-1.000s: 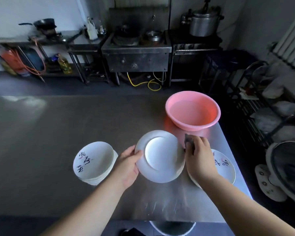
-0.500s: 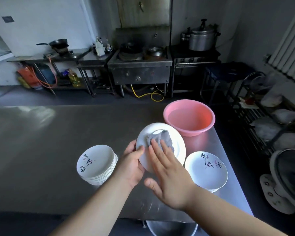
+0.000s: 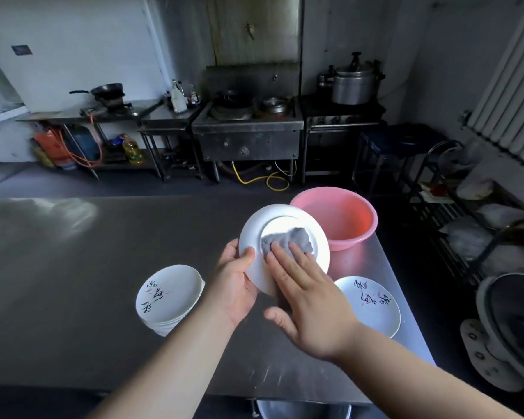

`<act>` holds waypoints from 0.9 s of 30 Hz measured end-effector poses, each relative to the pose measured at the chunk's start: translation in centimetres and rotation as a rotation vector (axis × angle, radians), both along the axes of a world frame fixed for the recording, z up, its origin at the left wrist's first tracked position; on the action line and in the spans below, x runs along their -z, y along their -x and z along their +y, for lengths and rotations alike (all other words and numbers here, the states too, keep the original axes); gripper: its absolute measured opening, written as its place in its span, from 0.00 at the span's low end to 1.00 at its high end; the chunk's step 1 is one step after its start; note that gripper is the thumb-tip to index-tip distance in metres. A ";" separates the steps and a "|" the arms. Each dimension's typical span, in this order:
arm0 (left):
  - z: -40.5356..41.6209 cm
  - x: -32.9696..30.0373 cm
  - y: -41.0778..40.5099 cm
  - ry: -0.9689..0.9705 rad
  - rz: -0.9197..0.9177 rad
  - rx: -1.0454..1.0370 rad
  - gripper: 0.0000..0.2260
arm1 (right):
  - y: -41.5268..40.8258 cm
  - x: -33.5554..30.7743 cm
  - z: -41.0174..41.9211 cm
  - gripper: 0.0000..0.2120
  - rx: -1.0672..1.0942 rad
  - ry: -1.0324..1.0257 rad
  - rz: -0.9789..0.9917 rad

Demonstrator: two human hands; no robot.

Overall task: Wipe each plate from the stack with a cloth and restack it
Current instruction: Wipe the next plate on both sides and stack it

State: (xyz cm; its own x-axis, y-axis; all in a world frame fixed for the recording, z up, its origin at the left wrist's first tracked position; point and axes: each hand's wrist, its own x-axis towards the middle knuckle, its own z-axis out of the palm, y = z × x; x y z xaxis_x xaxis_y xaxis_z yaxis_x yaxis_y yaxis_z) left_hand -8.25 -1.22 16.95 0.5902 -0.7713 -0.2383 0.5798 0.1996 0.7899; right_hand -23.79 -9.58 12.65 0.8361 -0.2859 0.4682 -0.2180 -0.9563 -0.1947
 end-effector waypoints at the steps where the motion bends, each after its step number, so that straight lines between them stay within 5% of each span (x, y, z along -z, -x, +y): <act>1: 0.1 0.0 0.2 0.000 0.008 0.017 0.12 | -0.4 -0.5 -1.0 0.41 0.039 -0.005 -0.002; 18: 1.1 -1.4 -5.5 0.084 0.065 0.001 0.10 | -5.9 -2.4 -1.9 0.36 0.135 0.005 -0.078; 22: 1.0 -1.8 -8.0 0.112 0.082 -0.018 0.10 | -5.7 -0.8 1.2 0.33 0.108 -0.115 -0.208; 27: 1.5 -1.4 -9.8 0.101 0.048 0.104 0.11 | -7.9 -5.8 -4.4 0.28 0.077 -0.224 -0.212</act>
State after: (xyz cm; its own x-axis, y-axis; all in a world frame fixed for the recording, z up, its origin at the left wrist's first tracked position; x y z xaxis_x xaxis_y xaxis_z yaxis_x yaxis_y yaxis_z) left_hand 1.56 0.31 18.37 0.4957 -0.8492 -0.1820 0.6379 0.2137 0.7398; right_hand -15.90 -13.97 18.43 0.6983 -0.4606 0.5479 -0.2206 -0.8667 -0.4474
